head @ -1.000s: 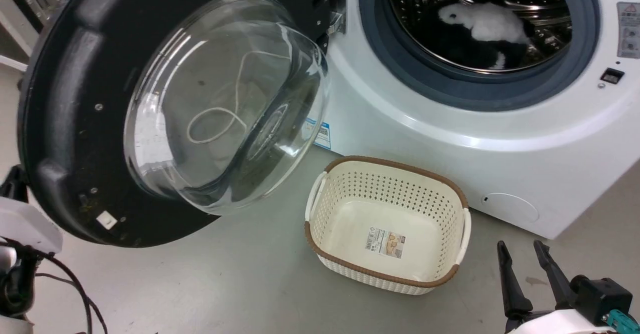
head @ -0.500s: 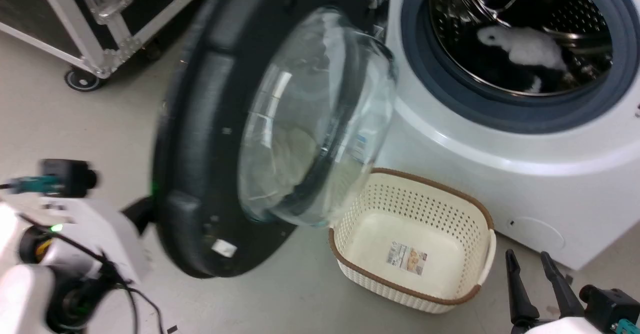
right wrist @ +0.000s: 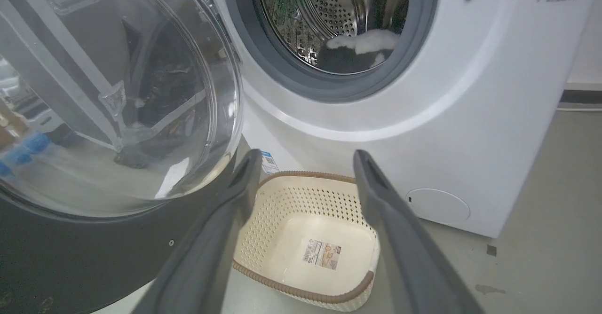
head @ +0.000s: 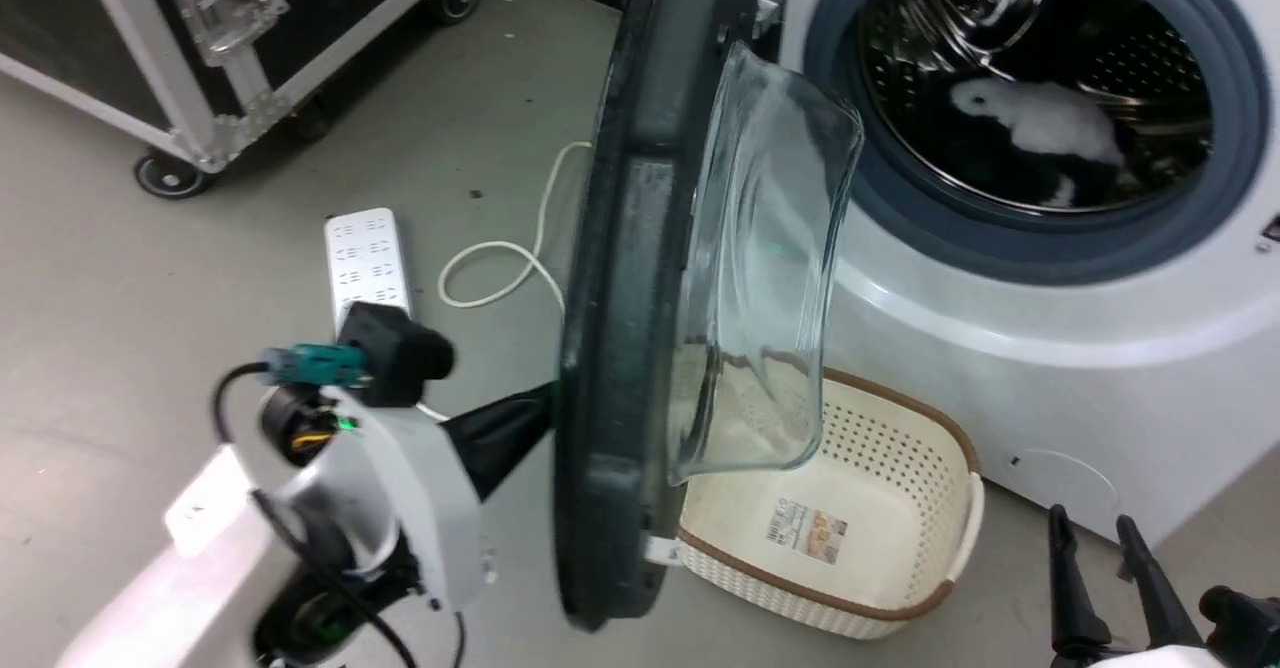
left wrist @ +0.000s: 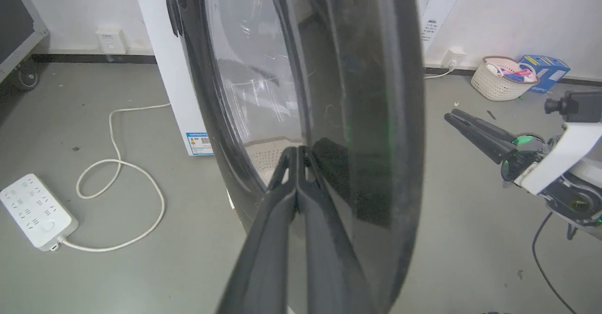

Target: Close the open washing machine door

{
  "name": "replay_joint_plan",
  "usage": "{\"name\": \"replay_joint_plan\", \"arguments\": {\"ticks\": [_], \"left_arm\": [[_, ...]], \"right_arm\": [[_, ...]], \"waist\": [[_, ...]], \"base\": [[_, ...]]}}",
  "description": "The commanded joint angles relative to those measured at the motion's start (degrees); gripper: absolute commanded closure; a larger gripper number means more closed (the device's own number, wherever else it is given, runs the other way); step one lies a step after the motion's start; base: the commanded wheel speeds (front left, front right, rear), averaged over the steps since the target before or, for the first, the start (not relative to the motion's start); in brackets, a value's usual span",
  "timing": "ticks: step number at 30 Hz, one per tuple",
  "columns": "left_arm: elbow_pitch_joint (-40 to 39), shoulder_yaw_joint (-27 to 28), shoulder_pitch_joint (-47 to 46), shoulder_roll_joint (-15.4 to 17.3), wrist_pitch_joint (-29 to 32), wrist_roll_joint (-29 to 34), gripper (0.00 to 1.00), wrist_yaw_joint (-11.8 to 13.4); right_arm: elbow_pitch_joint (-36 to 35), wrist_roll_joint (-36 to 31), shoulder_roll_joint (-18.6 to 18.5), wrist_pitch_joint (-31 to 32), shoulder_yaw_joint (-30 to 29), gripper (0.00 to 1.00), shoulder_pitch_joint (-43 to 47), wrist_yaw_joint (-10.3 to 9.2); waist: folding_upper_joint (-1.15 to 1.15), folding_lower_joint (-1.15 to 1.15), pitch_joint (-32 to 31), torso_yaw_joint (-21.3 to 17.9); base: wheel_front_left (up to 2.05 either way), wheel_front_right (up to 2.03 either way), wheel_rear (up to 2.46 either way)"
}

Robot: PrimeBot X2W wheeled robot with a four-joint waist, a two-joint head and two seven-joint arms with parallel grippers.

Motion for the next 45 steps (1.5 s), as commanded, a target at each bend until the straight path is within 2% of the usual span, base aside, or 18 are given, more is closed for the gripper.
{"name": "replay_joint_plan", "arguments": {"ticks": [1,4,8,15,23,29,38,45], "left_arm": [[0.3,-1.8,-1.8,0.3,-0.9,-0.6,1.0,-0.4],[3.4,-6.7,-5.1,0.2,-4.8,0.5,1.0,-0.6],[7.9,-13.2,-9.3,-1.9,-9.8,1.7,1.0,-0.8],[14.1,-21.1,-15.6,-7.4,-18.9,1.8,1.0,-0.8],[19.8,-28.0,-23.3,-10.9,-25.9,0.8,1.0,-0.8],[29.8,-29.2,-29.1,-15.3,-26.9,0.8,1.0,-0.8],[45.4,-28.1,-36.8,-21.8,-28.3,0.8,1.0,-0.7],[54.3,-25.2,-41.8,-24.8,-31.0,0.5,1.0,1.7]], "right_arm": [[0.3,0.5,0.0,-0.5,-0.3,0.0,0.6,0.05],[0.4,1.0,0.0,-0.9,-0.7,0.0,0.4,0.06],[0.6,1.5,0.0,-1.2,-1.4,0.0,0.1,0.06],[0.2,1.6,0.0,-1.2,-2.0,0.0,-1.1,0.06],[-0.2,2.3,0.0,-1.2,-2.5,0.0,-1.7,0.06],[-0.5,3.2,0.0,-1.2,-1.8,0.0,-3.1,0.06],[-0.2,4.7,0.0,-1.2,-0.8,0.0,-4.5,0.06],[-0.1,5.5,0.0,-1.2,0.1,0.0,-5.2,0.06]], "waist": [[0.0,0.0,0.6,-1.2],[0.0,0.0,1.4,-3.5],[0.0,0.0,2.7,-7.2],[0.0,0.0,4.5,-14.8],[0.0,0.0,6.0,-21.5],[0.0,0.0,7.9,-26.4],[0.0,0.0,10.2,-32.4],[0.0,0.0,11.4,-35.2]], "base": [[0.0,0.0,0.0],[0.0,0.0,0.0],[0.0,0.0,0.0],[0.0,0.0,0.0],[0.0,0.0,0.0],[0.0,0.0,0.0],[0.0,0.0,0.0],[0.0,0.0,0.0]]}}
